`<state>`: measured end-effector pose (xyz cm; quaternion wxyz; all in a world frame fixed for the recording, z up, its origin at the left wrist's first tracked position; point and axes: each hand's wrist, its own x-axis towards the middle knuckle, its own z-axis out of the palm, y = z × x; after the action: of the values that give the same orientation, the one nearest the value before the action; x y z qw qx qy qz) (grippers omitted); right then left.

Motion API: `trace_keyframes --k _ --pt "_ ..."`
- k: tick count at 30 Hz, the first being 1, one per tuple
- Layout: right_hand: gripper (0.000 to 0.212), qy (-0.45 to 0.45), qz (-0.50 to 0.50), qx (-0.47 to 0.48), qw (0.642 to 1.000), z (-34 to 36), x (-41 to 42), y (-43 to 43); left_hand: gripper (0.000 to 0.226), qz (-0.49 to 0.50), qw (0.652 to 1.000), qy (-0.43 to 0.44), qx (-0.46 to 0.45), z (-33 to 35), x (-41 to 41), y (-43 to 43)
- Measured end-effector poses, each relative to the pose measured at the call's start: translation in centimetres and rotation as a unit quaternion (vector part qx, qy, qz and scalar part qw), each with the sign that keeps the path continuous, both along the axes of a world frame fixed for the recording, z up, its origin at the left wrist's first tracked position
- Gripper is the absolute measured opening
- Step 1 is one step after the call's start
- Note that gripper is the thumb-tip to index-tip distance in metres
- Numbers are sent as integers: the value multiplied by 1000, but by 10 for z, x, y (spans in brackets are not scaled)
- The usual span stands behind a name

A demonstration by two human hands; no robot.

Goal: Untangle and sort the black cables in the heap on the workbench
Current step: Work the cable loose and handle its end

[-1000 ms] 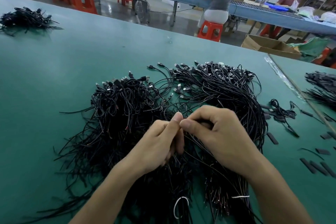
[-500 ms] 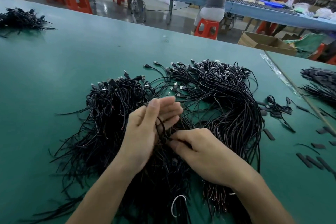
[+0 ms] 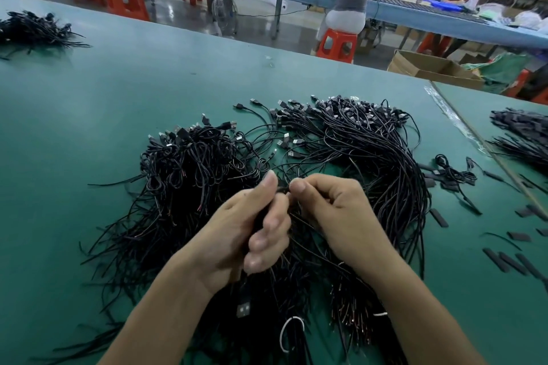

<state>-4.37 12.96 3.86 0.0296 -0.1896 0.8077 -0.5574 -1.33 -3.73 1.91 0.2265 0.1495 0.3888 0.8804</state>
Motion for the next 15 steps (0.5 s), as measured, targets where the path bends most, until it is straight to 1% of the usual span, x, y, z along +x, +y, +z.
trace_keyframes --k 1,2,3,5,6,7,8,10,12,13,14,15 --pt "31 -12 5 15 1000 -3 1 -1 48 14 999 -8 43 2 -1 0" --pt "28 -18 18 44 999 -5 4 -1 46 49 996 -20 69 3 -2 0" --pt "27 -20 38 78 996 -7 6 -1 46 103 991 -32 76 3 -4 1" --pt "27 -27 94 151 984 -8 12 -1 44 215 975 -25 50 -2 -9 3" --pt "28 -25 119 187 975 -8 14 0 44 251 968 -4 24 -6 -12 4" --pt "30 -17 139 218 966 -6 15 0 44 280 960 26 -17 -11 -14 5" --pt "30 -7 153 243 958 -4 16 1 43 309 946 57 -80 -16 -14 6" --pt "28 14 167 261 951 3 17 2 41 349 900 115 -234 -22 -15 7" --pt "22 48 149 262 952 10 14 5 43 321 861 153 -364 -24 -14 8" --pt "19 68 127 257 956 12 12 7 46 287 852 160 -408 -23 -13 10" --pt "15 87 103 243 961 14 10 9 50 252 852 157 -432 -21 -11 11" --pt "13 103 80 221 967 15 8 11 55 221 860 145 -436 -19 -10 11"
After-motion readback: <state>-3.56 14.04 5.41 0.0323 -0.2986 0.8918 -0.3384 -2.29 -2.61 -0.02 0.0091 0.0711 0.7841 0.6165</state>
